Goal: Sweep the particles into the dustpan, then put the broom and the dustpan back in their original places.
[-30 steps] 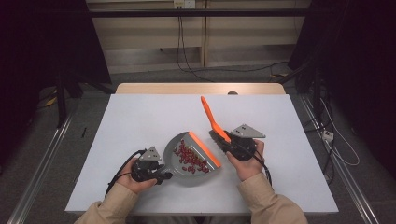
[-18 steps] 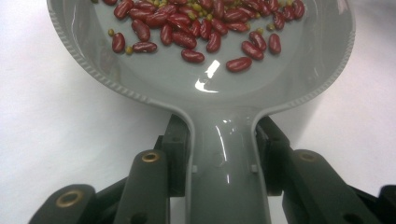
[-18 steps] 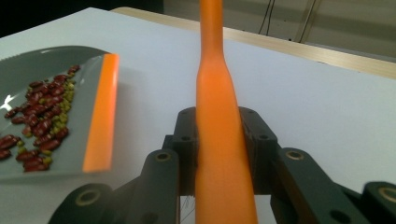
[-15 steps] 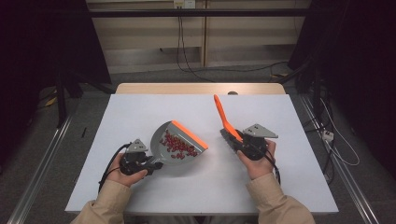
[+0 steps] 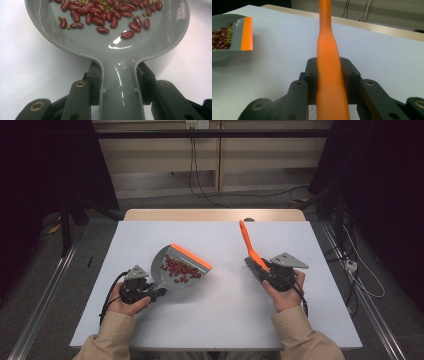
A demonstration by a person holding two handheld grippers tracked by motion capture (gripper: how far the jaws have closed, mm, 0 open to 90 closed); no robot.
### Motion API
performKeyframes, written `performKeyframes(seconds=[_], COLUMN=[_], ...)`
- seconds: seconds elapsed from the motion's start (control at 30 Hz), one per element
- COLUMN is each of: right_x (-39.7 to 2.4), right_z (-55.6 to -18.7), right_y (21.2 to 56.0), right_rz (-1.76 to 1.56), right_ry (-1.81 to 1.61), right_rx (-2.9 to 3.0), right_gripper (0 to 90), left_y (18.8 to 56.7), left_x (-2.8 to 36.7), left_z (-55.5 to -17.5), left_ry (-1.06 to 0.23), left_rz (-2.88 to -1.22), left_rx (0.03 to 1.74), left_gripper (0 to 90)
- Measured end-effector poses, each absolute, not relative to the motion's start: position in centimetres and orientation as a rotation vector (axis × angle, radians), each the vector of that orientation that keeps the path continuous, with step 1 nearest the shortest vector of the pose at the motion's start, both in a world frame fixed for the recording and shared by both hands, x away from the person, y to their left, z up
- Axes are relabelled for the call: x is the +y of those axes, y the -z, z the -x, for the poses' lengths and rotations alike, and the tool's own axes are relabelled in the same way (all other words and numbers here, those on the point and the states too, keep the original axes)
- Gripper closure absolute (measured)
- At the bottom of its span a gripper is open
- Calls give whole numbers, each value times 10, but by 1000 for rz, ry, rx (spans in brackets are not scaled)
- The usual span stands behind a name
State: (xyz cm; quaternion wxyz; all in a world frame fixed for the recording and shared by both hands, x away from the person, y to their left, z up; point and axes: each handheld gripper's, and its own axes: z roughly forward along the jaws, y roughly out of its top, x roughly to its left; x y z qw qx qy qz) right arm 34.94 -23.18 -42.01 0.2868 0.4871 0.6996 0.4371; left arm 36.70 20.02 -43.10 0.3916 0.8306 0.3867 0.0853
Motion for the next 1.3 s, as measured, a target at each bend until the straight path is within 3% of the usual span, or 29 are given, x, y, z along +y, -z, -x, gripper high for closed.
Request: performKeyframes(seconds=[1.3], right_x=[-290], right_z=[-341], right_y=[426], right_rz=[-1401], right_ry=[-1068], right_rx=[1755], right_gripper=[712], left_y=[445], left_x=[235], left_z=[-378], left_ry=[-361], left_rz=[-2031], left_rx=[1342], left_gripper=[637])
